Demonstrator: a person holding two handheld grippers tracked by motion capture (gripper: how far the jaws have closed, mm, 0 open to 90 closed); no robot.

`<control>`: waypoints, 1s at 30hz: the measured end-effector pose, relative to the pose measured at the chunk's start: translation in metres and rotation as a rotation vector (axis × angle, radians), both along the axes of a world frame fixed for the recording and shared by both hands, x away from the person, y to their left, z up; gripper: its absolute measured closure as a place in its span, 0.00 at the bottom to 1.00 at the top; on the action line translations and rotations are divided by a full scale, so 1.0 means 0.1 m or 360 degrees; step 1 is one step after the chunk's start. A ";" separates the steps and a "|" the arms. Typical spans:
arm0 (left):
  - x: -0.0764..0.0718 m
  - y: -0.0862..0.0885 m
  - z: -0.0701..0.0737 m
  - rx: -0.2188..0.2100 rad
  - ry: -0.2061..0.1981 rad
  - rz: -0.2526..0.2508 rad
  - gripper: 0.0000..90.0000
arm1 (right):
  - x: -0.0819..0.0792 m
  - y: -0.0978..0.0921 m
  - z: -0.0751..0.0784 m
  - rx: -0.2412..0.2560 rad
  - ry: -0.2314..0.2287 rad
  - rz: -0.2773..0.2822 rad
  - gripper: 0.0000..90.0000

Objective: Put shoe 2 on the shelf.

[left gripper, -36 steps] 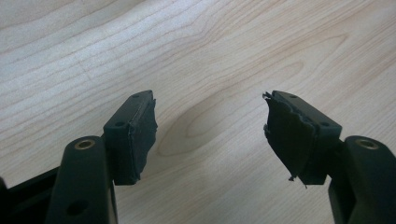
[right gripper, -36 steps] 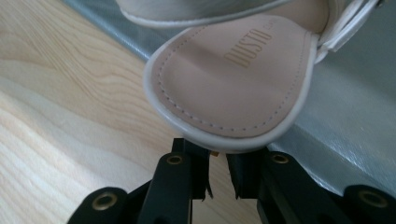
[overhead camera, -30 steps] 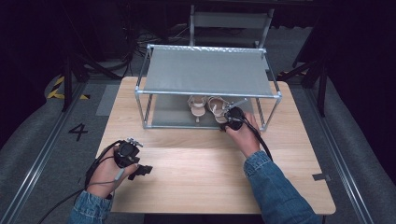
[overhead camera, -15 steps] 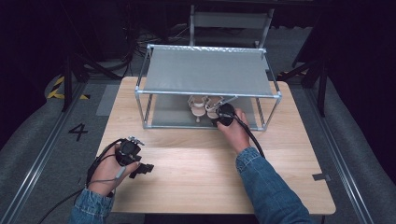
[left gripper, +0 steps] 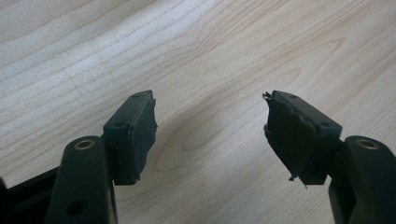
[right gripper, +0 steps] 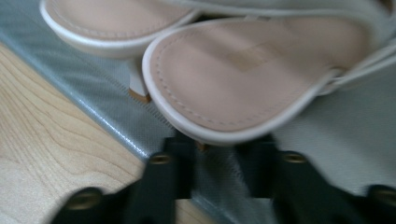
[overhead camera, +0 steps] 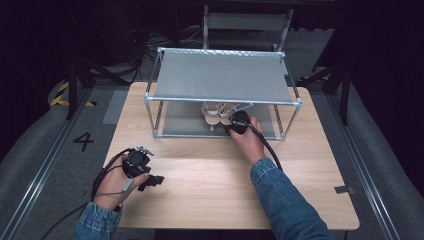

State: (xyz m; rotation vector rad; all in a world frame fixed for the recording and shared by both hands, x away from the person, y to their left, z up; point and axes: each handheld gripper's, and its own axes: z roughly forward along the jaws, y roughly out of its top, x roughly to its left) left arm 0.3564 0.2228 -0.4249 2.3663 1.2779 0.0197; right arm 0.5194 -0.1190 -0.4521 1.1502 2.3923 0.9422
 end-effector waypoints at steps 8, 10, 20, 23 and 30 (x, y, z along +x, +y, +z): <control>0.01 -0.02 0.04 -0.0007 -0.0014 -0.0016 0.37 | -0.20 -0.21 0.22 -0.0028 0.0010 -0.0003 0.54; 0.01 -0.02 0.04 -0.0005 -0.0025 -0.0015 0.37 | -0.36 -0.34 0.35 -0.0007 0.0026 -0.0029 0.51; -0.01 0.00 0.08 -0.0001 -0.0039 -0.0007 0.35 | -0.80 -0.78 0.58 0.0041 0.0042 -0.0061 0.48; 0.00 0.00 0.08 0.0005 -0.0043 -0.0006 0.35 | -0.89 -0.88 0.61 0.0047 0.0048 -0.0065 0.48; 0.04 -0.01 0.10 0.0016 -0.0046 0.0000 0.34 | -1.14 -1.17 0.71 0.0079 0.0091 -0.0089 0.47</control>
